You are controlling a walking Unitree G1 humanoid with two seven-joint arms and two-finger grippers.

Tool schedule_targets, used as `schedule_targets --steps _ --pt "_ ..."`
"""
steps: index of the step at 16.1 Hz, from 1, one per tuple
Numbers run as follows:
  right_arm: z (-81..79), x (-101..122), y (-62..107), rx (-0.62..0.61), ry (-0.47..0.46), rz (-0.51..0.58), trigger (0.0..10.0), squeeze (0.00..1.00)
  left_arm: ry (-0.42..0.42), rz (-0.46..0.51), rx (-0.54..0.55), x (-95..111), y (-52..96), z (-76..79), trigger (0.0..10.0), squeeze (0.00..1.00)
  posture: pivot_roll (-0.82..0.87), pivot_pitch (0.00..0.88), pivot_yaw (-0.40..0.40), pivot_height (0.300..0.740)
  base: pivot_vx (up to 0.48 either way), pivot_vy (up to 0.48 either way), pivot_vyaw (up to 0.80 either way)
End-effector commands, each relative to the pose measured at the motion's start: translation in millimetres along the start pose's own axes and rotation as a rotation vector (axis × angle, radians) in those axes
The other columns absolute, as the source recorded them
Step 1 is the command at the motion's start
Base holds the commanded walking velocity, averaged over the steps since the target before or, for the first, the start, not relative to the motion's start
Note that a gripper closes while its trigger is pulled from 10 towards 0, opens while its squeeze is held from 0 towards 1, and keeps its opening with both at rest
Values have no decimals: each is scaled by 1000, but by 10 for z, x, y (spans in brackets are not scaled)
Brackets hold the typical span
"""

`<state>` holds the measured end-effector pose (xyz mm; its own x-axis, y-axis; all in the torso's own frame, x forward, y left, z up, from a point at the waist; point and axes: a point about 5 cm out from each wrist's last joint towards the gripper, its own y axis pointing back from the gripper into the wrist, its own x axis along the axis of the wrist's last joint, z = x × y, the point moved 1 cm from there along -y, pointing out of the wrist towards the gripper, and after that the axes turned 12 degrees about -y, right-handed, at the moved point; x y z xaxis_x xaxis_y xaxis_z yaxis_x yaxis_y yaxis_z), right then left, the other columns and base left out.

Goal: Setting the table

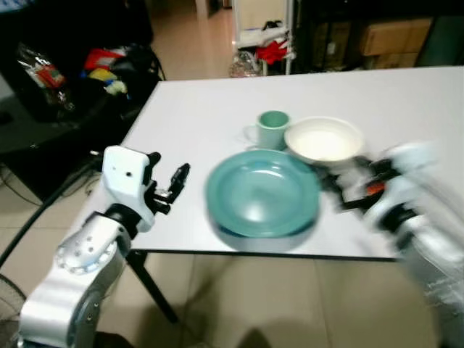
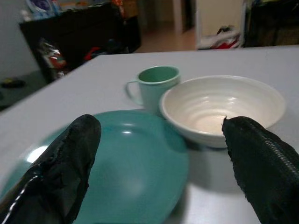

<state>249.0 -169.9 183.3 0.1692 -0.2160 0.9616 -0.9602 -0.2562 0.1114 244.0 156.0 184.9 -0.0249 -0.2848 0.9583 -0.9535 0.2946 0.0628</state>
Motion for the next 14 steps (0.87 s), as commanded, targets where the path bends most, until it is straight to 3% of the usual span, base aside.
schedule_targets --steps 1,2,5,9,11,14 --pt "-36 -11 -5 -18 39 40 10000 1000 -14 -4 26 -7 15 -5 10000 0 -28 0 109 740 0 -465 0" --pt "-115 -132 13 -46 89 57 10000 1000 -21 -23 55 -63 45 0 10000 0 -20 0 96 740 0 -480 0" --pt "-173 -173 78 -56 87 76 10000 1000 -26 -47 102 -136 111 -41 10000 0 -13 0 94 740 0 -472 0" --pt "-171 -271 117 -7 40 45 10000 1000 -9 -78 179 -240 193 -107 10000 0 -2 0 76 740 0 0 800" --pt "-293 -359 86 98 23 3 10000 1000 -30 -73 172 -229 210 -69 10000 0 22 0 70 740 0 0 800" --pt "-282 -393 97 90 -12 5 10000 1000 -35 -81 190 -227 230 -76 10000 0 31 0 69 740 0 0 800"
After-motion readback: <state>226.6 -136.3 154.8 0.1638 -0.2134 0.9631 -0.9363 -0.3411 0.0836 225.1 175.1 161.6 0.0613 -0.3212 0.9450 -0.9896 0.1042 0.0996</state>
